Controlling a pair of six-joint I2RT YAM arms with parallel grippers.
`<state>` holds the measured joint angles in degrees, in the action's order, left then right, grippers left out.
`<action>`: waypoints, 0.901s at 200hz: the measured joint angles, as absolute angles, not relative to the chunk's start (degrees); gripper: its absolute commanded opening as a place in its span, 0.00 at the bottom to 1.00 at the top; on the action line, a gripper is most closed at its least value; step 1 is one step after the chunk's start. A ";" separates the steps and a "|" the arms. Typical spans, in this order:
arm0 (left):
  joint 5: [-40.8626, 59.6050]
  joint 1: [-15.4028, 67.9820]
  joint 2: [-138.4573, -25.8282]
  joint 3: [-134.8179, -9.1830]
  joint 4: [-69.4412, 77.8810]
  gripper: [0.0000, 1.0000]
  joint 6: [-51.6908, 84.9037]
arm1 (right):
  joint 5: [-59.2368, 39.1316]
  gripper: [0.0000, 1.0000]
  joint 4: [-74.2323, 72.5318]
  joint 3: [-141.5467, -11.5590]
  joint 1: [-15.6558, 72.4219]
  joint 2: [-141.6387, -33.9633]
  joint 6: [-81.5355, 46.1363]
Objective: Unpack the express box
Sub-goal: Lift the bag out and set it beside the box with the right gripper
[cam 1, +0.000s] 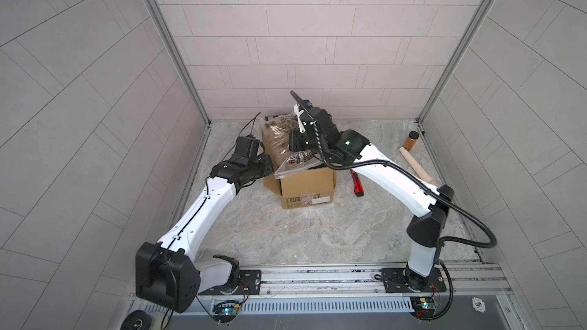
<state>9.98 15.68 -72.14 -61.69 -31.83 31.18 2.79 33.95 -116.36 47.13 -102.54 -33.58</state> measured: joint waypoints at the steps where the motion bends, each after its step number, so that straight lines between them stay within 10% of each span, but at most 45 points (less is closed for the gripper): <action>1: 9.98 15.66 -72.16 -61.69 -31.86 0.00 31.14 | 2.79 0.00 33.89 -116.36 47.07 -102.08 -33.52; 91: 13.02 5.80 -78.98 -72.36 -38.87 0.00 18.52 | 3.95 0.00 36.49 -101.06 25.36 -81.76 -31.53; 152: 17.58 2.68 -83.59 -75.44 -39.86 0.02 11.49 | 1.02 0.00 29.85 -86.85 22.24 -93.62 -31.97; 180: 20.27 2.63 -84.44 -75.64 -37.98 0.36 10.55 | -0.93 0.00 26.81 -86.15 22.50 -103.61 -32.88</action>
